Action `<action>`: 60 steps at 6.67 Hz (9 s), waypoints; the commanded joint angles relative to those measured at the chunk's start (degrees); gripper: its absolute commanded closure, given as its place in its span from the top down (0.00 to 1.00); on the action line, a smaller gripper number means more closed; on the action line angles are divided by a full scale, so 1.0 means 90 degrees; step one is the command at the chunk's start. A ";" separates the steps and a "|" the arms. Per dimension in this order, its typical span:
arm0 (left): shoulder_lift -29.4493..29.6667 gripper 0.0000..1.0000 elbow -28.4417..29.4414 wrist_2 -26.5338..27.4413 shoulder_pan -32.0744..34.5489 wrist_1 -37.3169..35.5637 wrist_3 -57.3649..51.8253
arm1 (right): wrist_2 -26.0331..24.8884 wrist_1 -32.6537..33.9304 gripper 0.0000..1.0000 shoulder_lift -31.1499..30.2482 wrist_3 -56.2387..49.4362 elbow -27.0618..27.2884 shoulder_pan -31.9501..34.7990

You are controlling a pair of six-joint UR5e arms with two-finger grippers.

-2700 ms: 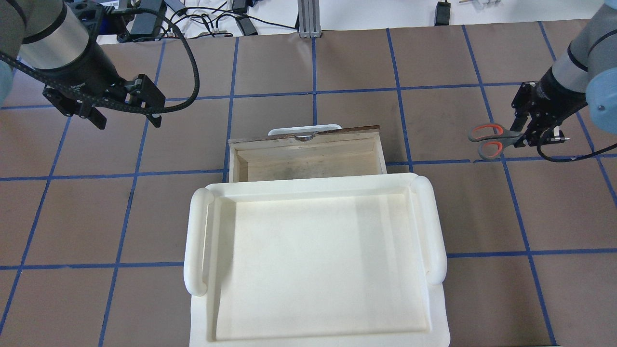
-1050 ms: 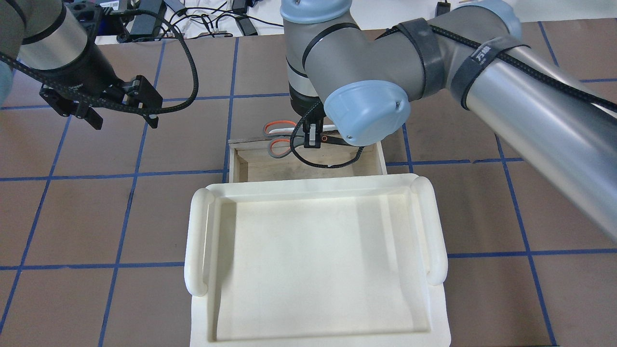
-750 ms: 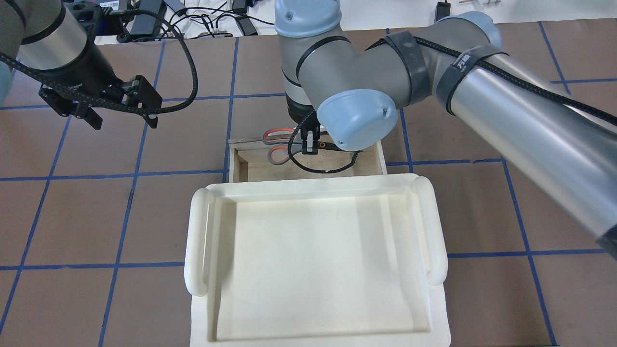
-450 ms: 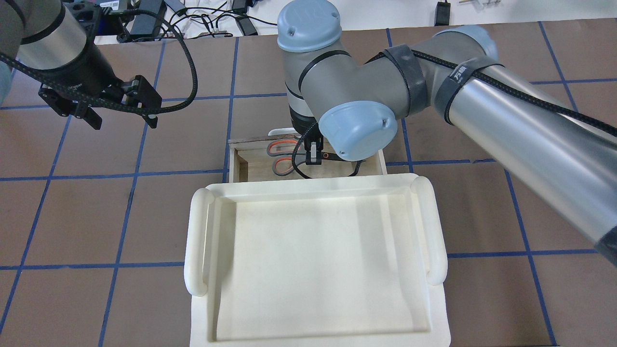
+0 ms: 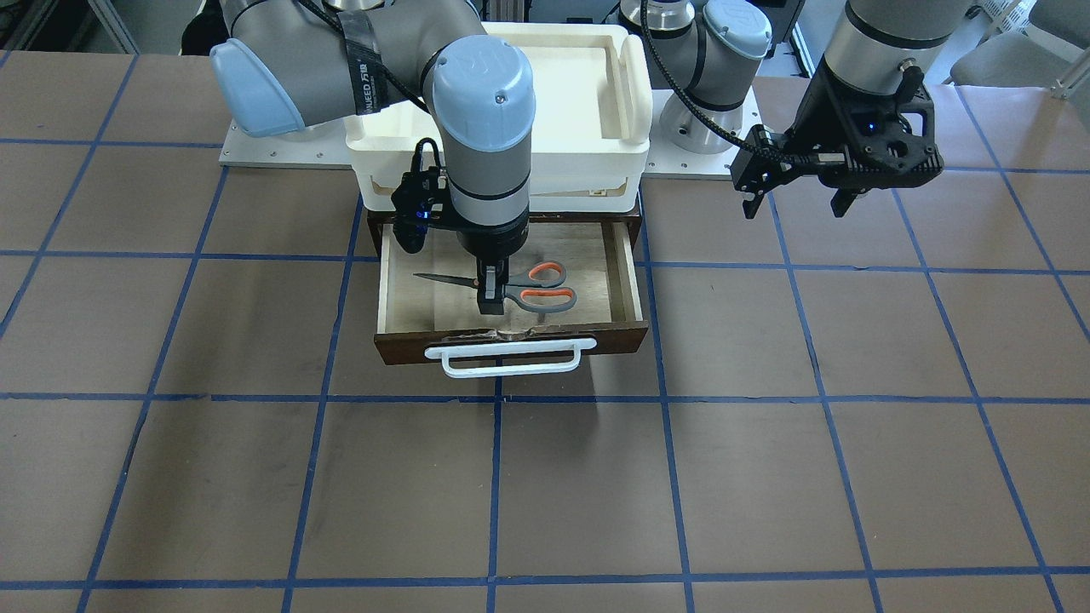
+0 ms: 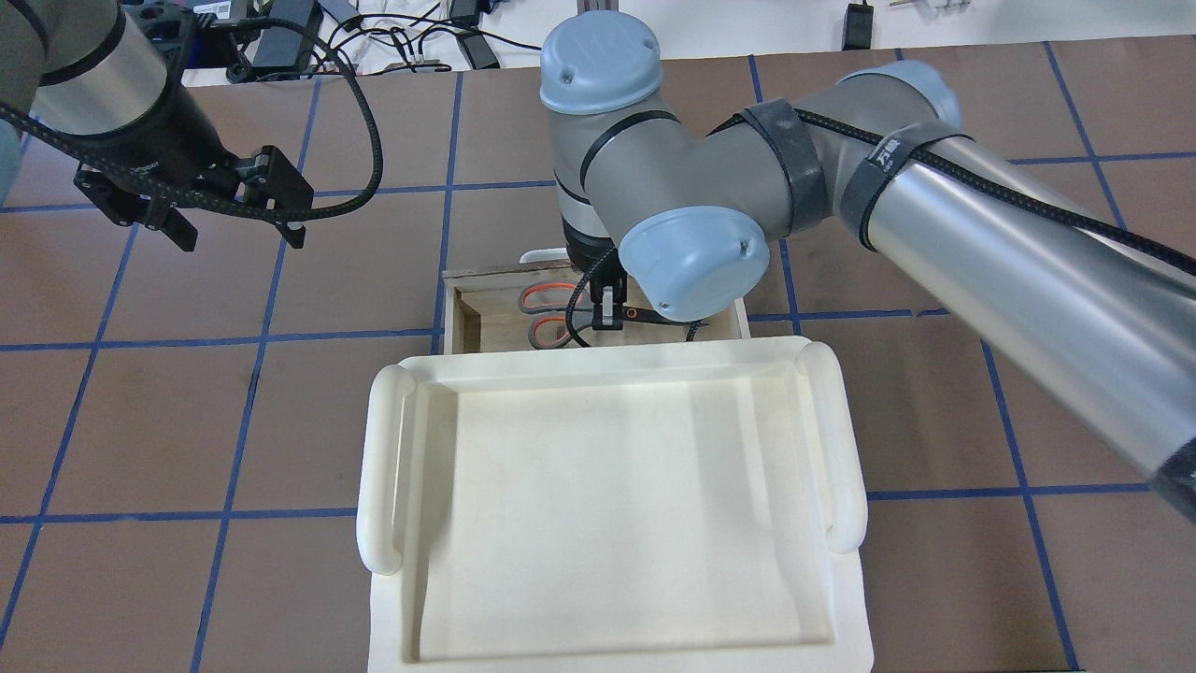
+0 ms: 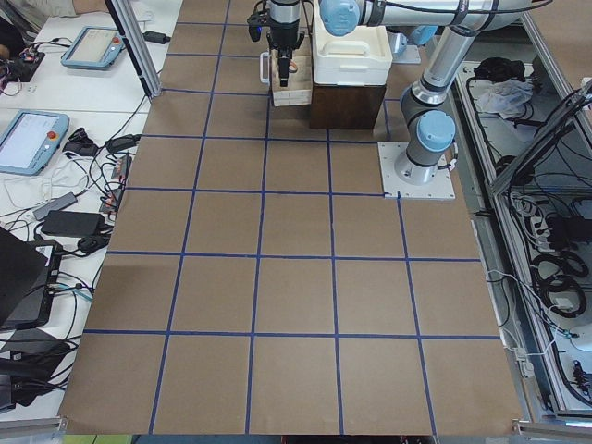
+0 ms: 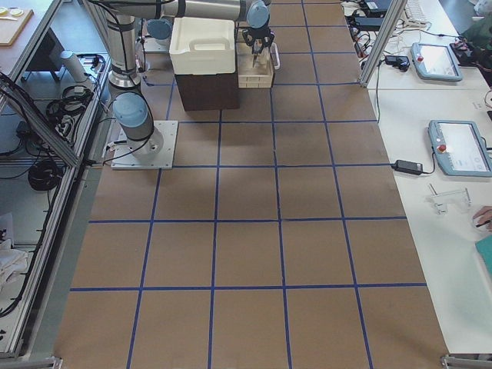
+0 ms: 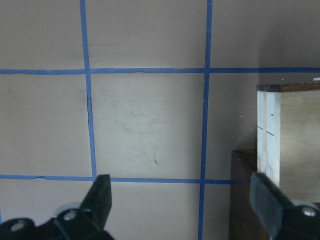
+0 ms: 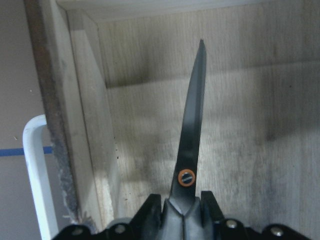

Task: Put scissors in drawer and close it
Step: 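Carry the scissors over the open drawer with the right gripper, then lower the scissors into the drawer and open the right gripper, then raise the right gripper away while the left arm starts toward the drawer, then move the left gripper over the drawer's white handle, then push the drawer front away from the robot with the left gripper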

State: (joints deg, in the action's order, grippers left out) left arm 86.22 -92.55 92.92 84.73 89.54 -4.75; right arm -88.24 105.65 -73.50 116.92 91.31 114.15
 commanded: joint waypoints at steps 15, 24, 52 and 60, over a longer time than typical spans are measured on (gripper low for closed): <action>0.0029 1.00 -0.0020 -0.0012 -0.0235 0.0345 0.0010 | 0.0263 0.0380 0.57 0.0051 0.0095 0.0246 0.0188; 0.0728 1.00 0.0826 -0.0439 0.0408 0.0032 0.0117 | 0.0059 -0.1414 0.74 -0.1487 -0.6761 -0.0664 -0.2730; 0.3603 1.00 0.1650 -0.1096 0.2393 -0.0476 0.2744 | -0.0127 -0.1622 1.00 -0.1746 -1.2786 -0.0663 -0.2732; 0.3604 1.00 0.1572 -0.1397 0.2422 0.0490 0.3426 | -0.0118 -0.1622 1.00 -0.1736 -1.2776 -0.0634 -0.2732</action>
State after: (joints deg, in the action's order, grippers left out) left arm 118.78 -78.24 81.60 106.33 92.82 24.26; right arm -89.31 91.05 -89.12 1.92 85.61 89.56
